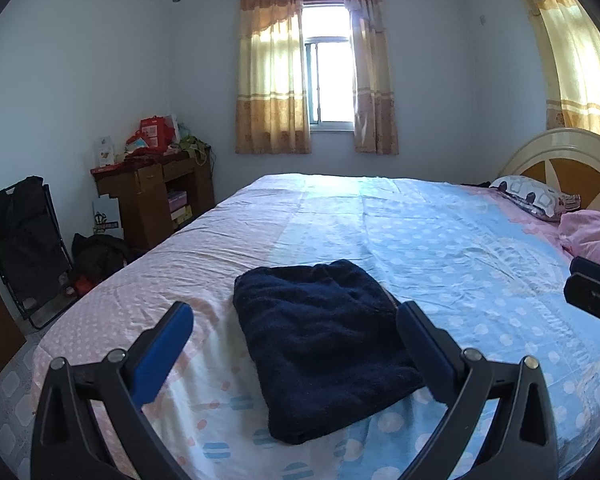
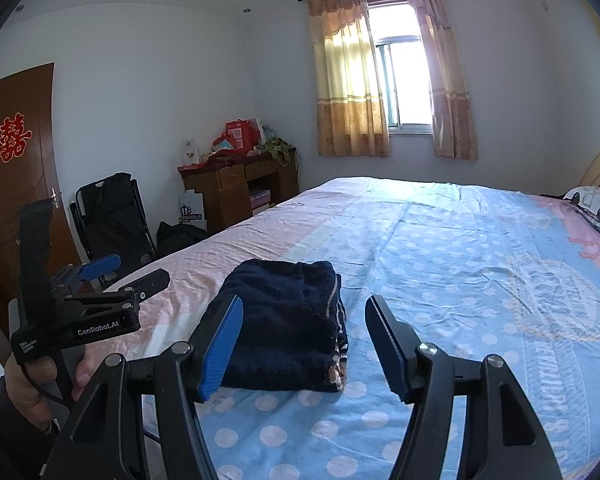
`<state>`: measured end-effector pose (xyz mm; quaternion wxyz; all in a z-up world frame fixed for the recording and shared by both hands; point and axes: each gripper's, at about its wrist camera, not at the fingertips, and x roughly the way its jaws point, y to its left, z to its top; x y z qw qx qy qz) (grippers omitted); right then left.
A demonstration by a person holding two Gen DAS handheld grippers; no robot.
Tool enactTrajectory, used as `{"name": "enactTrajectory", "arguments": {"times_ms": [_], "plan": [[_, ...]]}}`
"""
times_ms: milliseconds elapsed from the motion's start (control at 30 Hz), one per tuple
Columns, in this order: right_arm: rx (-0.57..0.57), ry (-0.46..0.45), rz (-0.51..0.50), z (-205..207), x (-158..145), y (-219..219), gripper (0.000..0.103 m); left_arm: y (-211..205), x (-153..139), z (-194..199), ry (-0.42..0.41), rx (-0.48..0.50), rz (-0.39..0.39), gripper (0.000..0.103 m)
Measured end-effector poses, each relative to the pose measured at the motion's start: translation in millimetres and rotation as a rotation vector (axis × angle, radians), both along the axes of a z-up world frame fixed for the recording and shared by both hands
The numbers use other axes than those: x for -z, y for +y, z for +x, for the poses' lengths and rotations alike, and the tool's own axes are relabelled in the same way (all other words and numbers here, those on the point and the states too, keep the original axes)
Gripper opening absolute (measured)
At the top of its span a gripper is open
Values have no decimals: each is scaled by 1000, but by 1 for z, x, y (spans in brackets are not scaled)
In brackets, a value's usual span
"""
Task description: Fold small clothes
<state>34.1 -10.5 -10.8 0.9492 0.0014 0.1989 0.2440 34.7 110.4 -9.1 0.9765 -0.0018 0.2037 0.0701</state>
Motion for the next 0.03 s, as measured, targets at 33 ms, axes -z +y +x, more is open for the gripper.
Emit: {"name": "enactTrajectory", "arguments": {"times_ms": [33], "plan": [[1,3,1,0,0,0,65,-1,1,0,0,3,0,103]]}}
